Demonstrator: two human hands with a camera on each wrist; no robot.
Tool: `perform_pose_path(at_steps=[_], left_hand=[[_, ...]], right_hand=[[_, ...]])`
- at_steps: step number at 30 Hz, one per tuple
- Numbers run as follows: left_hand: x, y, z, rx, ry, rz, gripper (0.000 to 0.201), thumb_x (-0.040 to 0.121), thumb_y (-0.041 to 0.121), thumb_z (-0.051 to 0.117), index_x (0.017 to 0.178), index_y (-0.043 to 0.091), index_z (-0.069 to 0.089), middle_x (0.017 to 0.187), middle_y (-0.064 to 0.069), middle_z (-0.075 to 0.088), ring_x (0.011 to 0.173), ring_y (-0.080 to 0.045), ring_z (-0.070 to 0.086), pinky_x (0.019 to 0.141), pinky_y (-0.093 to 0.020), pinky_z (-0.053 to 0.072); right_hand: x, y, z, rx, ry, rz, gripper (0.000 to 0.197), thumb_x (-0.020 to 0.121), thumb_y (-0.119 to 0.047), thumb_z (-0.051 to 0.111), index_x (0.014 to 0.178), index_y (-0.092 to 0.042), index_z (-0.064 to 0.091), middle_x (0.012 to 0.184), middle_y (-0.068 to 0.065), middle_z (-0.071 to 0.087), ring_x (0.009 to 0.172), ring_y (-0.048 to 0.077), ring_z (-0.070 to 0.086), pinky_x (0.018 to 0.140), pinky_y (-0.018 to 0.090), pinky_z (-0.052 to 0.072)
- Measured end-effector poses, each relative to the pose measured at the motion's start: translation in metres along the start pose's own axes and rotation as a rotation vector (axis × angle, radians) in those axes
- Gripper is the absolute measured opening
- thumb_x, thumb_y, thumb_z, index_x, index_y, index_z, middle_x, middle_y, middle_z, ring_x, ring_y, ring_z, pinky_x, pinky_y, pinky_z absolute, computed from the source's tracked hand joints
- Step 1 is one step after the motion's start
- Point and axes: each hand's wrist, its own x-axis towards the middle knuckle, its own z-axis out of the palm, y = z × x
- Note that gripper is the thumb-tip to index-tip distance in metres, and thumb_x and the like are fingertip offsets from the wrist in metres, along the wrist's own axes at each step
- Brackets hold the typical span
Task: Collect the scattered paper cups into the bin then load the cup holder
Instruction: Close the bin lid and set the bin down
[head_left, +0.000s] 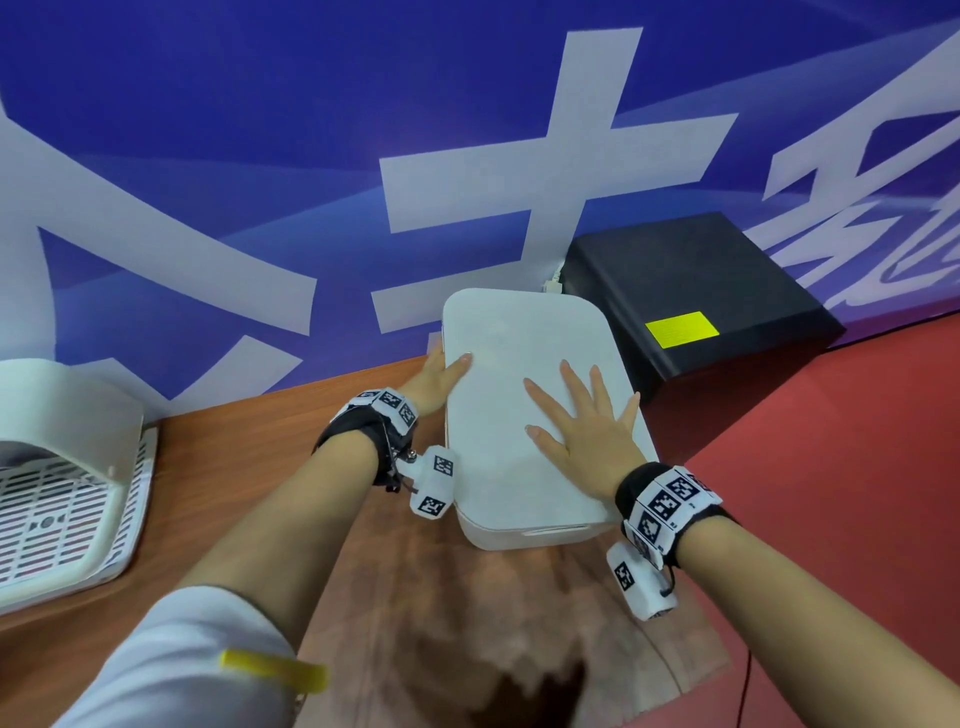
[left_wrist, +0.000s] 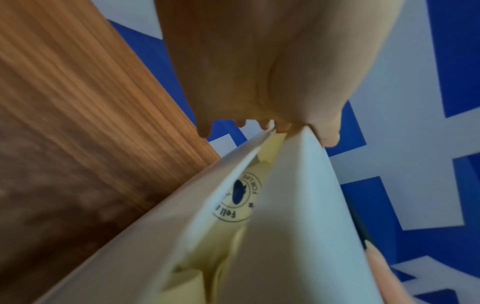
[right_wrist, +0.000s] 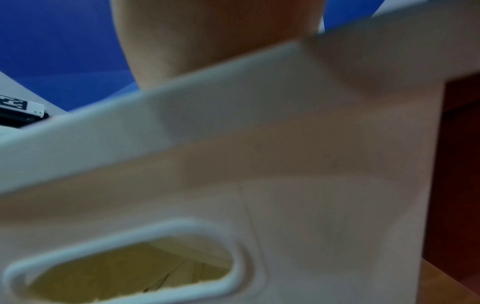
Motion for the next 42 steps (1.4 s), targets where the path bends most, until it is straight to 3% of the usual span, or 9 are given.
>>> perform_pose_path(at_steps=[5,10,16,22,26,32,35,37,42], left_hand=[[0.001,-0.005,0.0,-0.036,-0.069,-0.019,0.053,0.104,0.035,0.031,0.151,0.018,0.016,0.148,-0.004,0.039,0.136,-0.022,0.039,0.11,-0.034,0.033],[0.003,-0.006,-0.012,-0.006,0.028,-0.034,0.093,0.096,0.028,0.054,0.149,0.015,-0.021,0.16,-0.006,0.011,0.144,-0.025,0.024,0.116,-0.046,0.026],[0.009,-0.004,-0.004,0.259,0.01,-0.017,0.07,0.1,0.029,0.046,0.153,0.027,-0.001,0.16,-0.008,-0.014,0.148,-0.024,-0.011,0.119,-0.037,0.002],[0.008,-0.02,0.008,0.244,0.073,-0.038,0.102,0.088,0.045,0.061,0.151,0.022,-0.016,0.158,-0.009,-0.023,0.146,-0.023,-0.02,0.119,-0.043,0.0],[0.011,-0.026,0.0,0.071,0.007,0.016,0.105,0.089,0.042,0.061,0.148,0.021,-0.023,0.161,-0.005,-0.011,0.149,-0.023,-0.008,0.12,-0.051,0.01],[0.006,-0.027,-0.001,0.011,0.021,-0.075,0.107,0.085,0.053,0.06,0.15,0.023,-0.021,0.162,-0.001,0.005,0.146,-0.02,0.02,0.118,-0.04,0.023],[0.008,-0.033,-0.002,-0.017,0.0,-0.07,0.115,0.069,0.072,0.057,0.151,0.029,-0.01,0.161,0.001,0.012,0.143,-0.019,0.028,0.115,-0.045,0.03],[0.009,-0.035,-0.001,-0.013,0.002,-0.074,0.112,0.07,0.073,0.055,0.152,0.03,-0.008,0.159,0.002,0.019,0.14,-0.018,0.033,0.114,-0.043,0.033],[0.007,-0.029,0.005,0.036,0.042,-0.08,0.086,0.094,0.051,0.046,0.153,0.02,-0.007,0.158,-0.004,0.022,0.141,-0.023,0.032,0.107,-0.028,0.028]], right_hand=[[-0.002,-0.003,0.005,-0.013,0.036,0.0,0.059,0.088,-0.068,0.002,0.144,-0.057,-0.011,0.161,-0.005,-0.015,0.148,0.031,-0.015,0.11,0.071,0.0],[0.0,-0.007,0.008,-0.005,0.062,-0.029,0.06,0.089,-0.064,0.005,0.147,-0.053,0.0,0.162,-0.011,-0.009,0.149,0.029,-0.012,0.113,0.066,-0.002],[0.002,-0.008,0.01,-0.003,0.089,-0.036,0.059,0.091,-0.062,0.009,0.149,-0.048,0.008,0.16,-0.02,-0.003,0.15,0.025,-0.007,0.112,0.068,0.0],[0.004,-0.008,0.015,-0.038,0.097,-0.032,0.056,0.095,-0.06,0.011,0.149,-0.048,0.004,0.16,-0.019,-0.004,0.15,0.025,-0.008,0.112,0.066,-0.002],[0.005,-0.007,0.016,-0.043,0.103,-0.043,0.056,0.096,-0.059,0.012,0.15,-0.047,0.003,0.16,-0.019,-0.006,0.149,0.025,-0.011,0.113,0.065,-0.004],[0.01,-0.003,0.016,0.014,0.155,-0.067,0.058,0.096,-0.056,0.022,0.151,-0.043,0.01,0.16,-0.019,0.004,0.15,0.021,-0.002,0.117,0.057,-0.003],[0.013,0.003,0.015,0.276,0.356,0.111,0.057,0.094,-0.037,0.047,0.147,-0.021,0.033,0.157,-0.002,0.026,0.145,0.026,0.024,0.117,0.049,0.014],[0.012,0.009,0.013,0.322,0.455,0.425,0.051,0.091,-0.045,0.05,0.138,-0.028,0.045,0.151,0.005,0.032,0.139,0.029,0.032,0.112,0.052,0.021],[0.009,0.014,0.008,0.398,0.186,0.588,0.056,0.091,-0.066,0.03,0.144,-0.051,0.023,0.129,0.007,0.043,0.112,0.031,0.053,0.09,0.043,0.042]])
